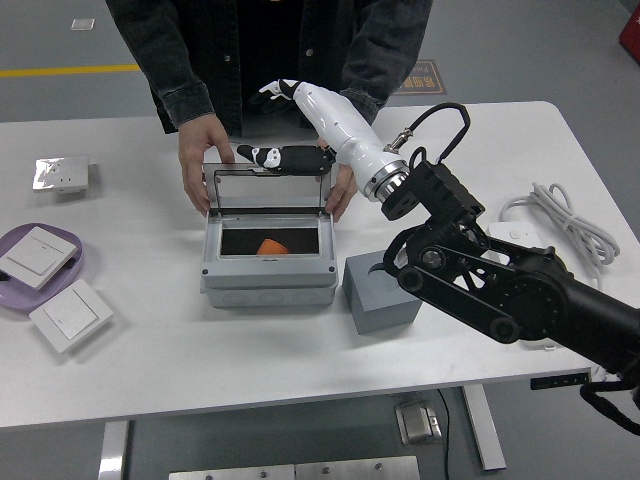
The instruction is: Pick up the cylinder from the cube,place it in the box,flap close box
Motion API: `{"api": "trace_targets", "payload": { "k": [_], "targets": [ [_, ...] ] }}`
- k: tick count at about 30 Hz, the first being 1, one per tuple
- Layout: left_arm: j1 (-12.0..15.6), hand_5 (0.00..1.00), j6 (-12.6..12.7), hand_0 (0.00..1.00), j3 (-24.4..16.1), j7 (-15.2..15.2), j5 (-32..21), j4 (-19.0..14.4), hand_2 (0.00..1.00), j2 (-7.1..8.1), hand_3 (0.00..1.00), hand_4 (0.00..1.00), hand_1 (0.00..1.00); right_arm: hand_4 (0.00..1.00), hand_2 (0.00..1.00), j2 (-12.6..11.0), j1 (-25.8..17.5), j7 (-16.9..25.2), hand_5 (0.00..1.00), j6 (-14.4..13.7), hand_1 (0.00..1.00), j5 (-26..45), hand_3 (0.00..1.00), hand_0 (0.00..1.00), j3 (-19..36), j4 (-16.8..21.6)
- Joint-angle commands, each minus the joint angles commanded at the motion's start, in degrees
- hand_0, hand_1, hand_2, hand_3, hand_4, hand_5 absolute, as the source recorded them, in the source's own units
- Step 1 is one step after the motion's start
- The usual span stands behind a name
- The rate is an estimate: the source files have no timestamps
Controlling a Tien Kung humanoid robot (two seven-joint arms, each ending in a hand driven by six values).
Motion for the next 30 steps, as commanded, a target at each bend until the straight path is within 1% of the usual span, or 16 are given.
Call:
{"api": "trace_targets", "payload": {
  "k": [8,11,13,16,20,24,30],
  "targets": [
    [-0.2,0.242,0.0,0.616,0.2,-0.1,0.1,0.0,0.596,0.23,0.62,0.691,0.626,0.855,0.652,0.5,1.7,3.3,0.475,-1.4,0.677,6.9,0.687,0.792,-5.3,-9.5],
    [-0.1,0.241,0.0,0.615,0.5,-0.2,-0.2,-0.1,0.596,0.14,0.62,0.691,0.626,0.852,0.645,0.5,1.7,4.0,0.479,-1.5,0.673,8.4,0.677,0.782,-6.8,-11.7],
    [-0.1,0.241,0.0,0.615,0.5,-0.3,-0.2,-0.2,0.596,0.07,0.62,0.691,0.626,0.852,0.645,0.4,1.4,4.2,0.479,-1.4,0.673,8.9,0.677,0.782,-7.6,-12.1],
    [0.0,0.241,0.0,0.615,0.4,-0.3,-0.1,-0.2,0.596,0.0,0.62,0.691,0.626,0.852,0.645,-0.1,1.0,4.2,0.479,-1.3,0.673,8.8,0.677,0.782,-8.3,-11.0],
    [0.0,0.241,0.0,0.616,0.2,-0.3,0.0,-0.2,0.596,-0.05,0.62,0.691,0.626,0.848,0.638,-1.1,0.1,5.2,0.475,-1.6,0.67,9.5,0.664,0.77,-9.4,-8.0],
    [-0.1,0.241,0.0,0.616,-0.2,-0.3,0.5,-0.2,0.595,0.03,0.621,0.691,0.626,0.841,0.638,-2.6,-1.1,6.5,0.475,-1.8,0.668,10.7,0.662,0.762,-10.6,-4.1],
    [-0.1,0.241,0.1,0.616,-0.9,-0.3,1.0,-0.2,0.595,0.24,0.622,0.692,0.626,0.833,0.634,-6.1,-3.7,7.9,0.473,-2.2,0.659,15.0,0.653,0.752,-11.6,3.0]
  ]
}}
